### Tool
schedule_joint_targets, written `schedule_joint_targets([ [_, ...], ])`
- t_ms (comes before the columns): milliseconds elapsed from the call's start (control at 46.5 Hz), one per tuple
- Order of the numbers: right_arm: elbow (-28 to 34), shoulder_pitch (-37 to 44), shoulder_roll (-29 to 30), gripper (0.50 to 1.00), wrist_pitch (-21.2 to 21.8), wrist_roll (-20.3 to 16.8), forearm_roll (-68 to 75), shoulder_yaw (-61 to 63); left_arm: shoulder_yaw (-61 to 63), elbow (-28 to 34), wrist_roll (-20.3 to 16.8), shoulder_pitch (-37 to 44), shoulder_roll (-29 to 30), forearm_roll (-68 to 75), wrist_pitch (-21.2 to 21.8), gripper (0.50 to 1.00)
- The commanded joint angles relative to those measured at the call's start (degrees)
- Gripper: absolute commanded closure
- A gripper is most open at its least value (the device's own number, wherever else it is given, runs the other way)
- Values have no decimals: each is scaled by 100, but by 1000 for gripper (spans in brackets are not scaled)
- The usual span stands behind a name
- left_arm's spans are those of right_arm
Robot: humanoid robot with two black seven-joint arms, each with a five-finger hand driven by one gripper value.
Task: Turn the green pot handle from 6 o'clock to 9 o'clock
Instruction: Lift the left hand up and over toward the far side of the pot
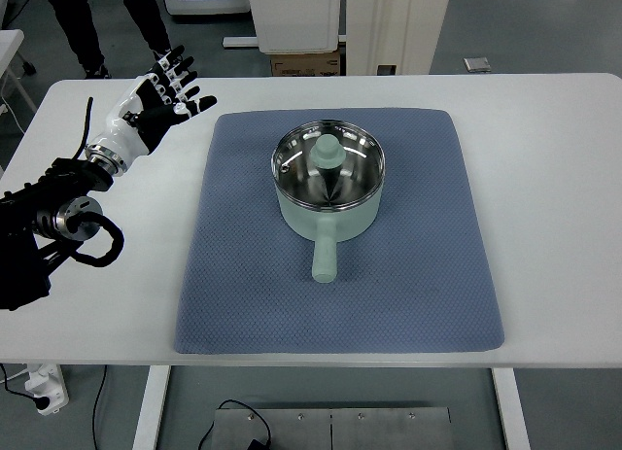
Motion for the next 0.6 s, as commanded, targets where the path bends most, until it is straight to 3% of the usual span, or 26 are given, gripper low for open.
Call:
schedule_joint_targets([
  [0,0,0,0,500,0,-1,0,-1,-231,-6,-113,-80,144,139,-131,500],
  [194,0,0,0,500,0,-1,0,-1,-750,-269,-254,-335,408,702,-395,500],
  [581,0,0,0,500,0,-1,0,-1,-1120,-2150,-254,-713,980,1615,-316,500],
])
